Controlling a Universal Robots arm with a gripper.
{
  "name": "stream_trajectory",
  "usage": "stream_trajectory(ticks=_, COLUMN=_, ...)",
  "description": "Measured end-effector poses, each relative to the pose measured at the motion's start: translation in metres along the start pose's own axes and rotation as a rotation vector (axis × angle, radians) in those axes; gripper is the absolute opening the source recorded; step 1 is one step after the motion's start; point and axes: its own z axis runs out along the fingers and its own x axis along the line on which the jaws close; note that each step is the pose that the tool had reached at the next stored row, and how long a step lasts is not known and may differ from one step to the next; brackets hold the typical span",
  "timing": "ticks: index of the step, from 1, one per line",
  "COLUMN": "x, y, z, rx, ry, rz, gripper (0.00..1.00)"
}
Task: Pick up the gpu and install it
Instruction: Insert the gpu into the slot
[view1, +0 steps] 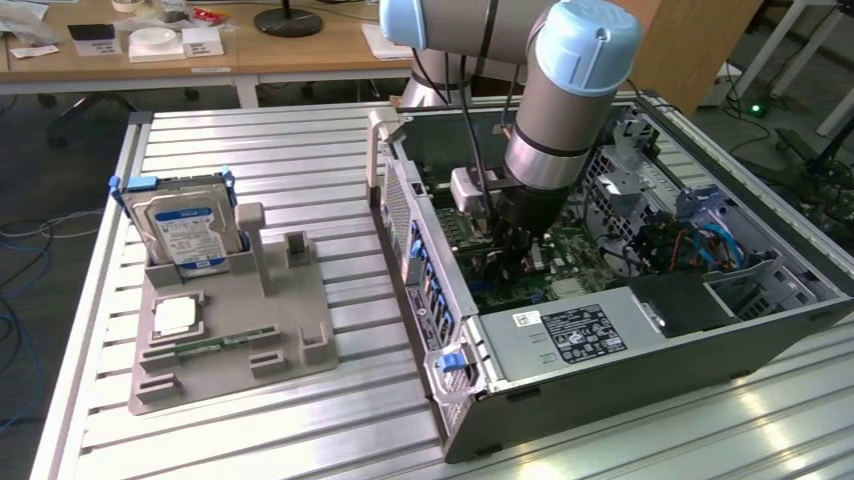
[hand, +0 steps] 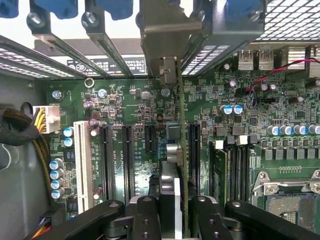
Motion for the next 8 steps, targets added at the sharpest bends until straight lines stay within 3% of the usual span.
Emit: stream_trajectory(ticks=8, x=0.0009, y=0.0001, z=0.0007, rx=-0.0001, ry=0.0001, rz=0.0, gripper=0.29)
